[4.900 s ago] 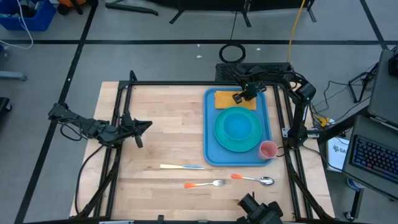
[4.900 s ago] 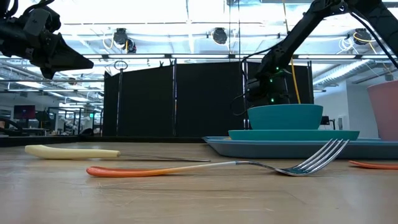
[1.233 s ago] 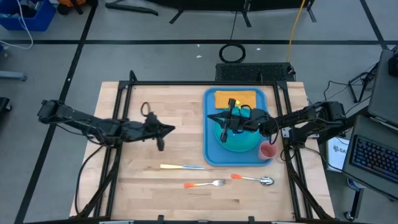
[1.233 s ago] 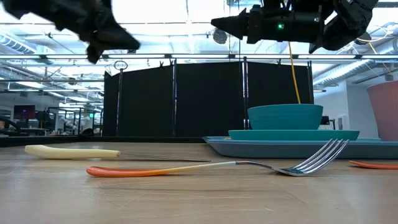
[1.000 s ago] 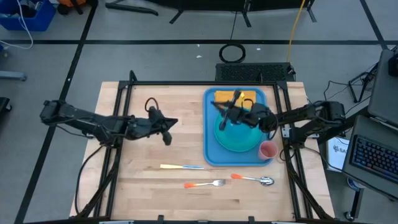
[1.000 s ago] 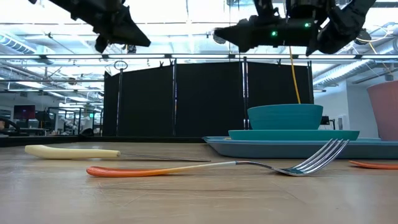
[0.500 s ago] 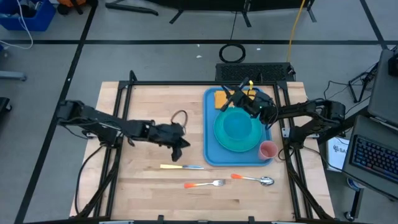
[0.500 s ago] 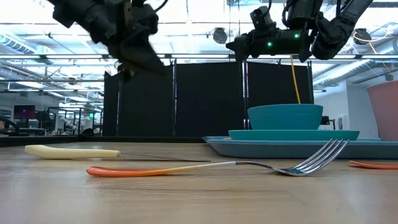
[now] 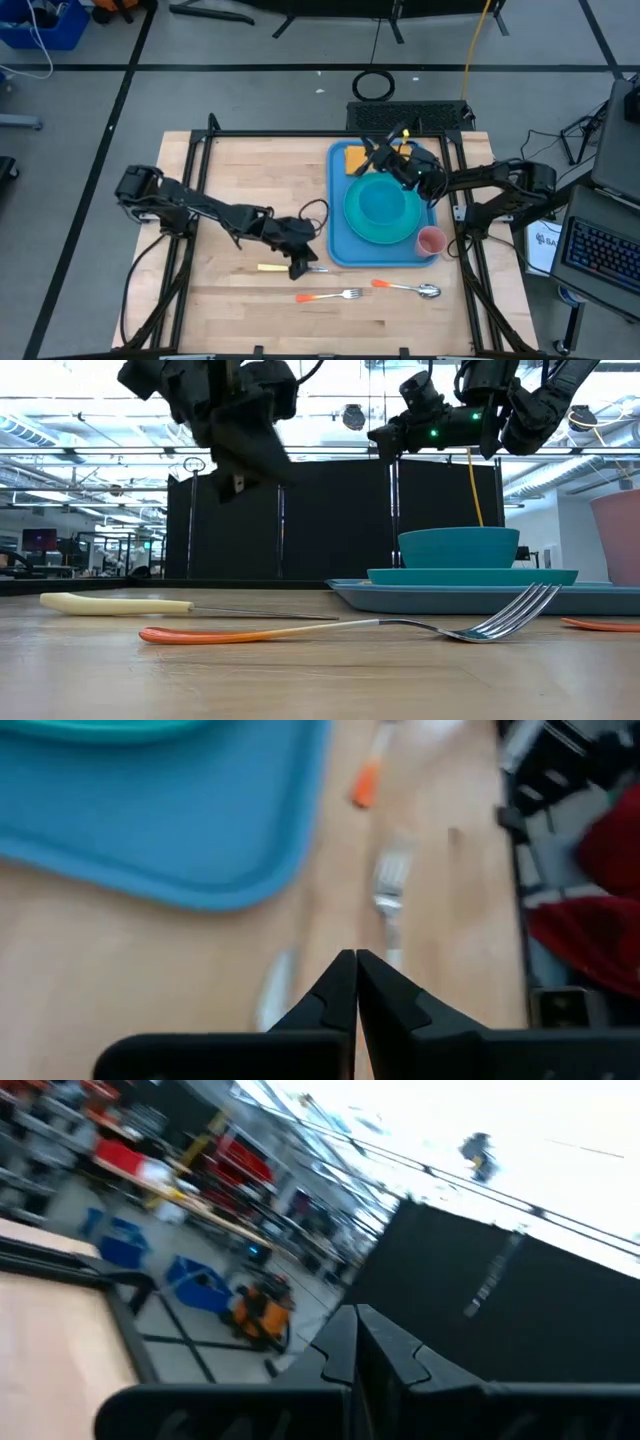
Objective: Set up tray
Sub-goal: Put the orange fork on the yellow table napkin on the blue serving tray
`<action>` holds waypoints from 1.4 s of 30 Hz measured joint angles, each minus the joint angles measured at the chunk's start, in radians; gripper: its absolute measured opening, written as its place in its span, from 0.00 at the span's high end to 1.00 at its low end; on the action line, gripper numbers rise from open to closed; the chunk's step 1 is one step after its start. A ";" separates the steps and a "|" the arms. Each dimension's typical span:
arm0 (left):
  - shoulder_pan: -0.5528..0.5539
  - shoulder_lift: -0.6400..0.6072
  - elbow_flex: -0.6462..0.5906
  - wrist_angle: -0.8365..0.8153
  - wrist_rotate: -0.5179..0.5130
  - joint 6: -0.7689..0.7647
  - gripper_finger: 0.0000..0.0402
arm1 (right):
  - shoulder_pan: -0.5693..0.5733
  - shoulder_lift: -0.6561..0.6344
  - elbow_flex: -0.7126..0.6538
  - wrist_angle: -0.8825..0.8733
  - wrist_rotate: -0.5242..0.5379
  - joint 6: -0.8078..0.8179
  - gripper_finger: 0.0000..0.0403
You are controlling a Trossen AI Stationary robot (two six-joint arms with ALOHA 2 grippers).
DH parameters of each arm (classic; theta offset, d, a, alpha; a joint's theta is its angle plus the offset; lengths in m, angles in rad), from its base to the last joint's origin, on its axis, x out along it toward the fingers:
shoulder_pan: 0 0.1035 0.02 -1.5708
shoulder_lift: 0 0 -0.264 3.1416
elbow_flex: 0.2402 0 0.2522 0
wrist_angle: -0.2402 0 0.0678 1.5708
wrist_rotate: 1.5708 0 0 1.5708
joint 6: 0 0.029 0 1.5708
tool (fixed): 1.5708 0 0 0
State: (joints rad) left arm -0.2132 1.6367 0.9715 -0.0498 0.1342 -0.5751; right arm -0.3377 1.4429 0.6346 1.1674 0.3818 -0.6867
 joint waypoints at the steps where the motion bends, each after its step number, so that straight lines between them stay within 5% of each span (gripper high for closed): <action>1: -0.009 0.020 0.016 0.001 0.010 0.000 0.96 | -0.003 -0.010 0.000 -0.007 0.012 0.008 1.00; 8: -0.031 0.107 0.121 -0.044 0.071 -0.010 0.98 | -0.033 -0.098 0.000 -0.125 -0.009 0.140 1.00; 28: -0.092 0.195 0.154 -0.019 -0.040 -0.188 0.66 | -0.037 -0.167 -0.001 -0.246 -0.070 0.240 1.00; 42: -0.098 0.307 0.282 -0.075 0.013 -0.118 0.65 | -0.037 -0.176 -0.001 -0.268 -0.072 0.252 1.00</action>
State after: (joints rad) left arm -0.3113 1.9432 1.2533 -0.1249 0.1473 -0.6926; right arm -0.3744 1.2667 0.6334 0.8994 0.3094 -0.4347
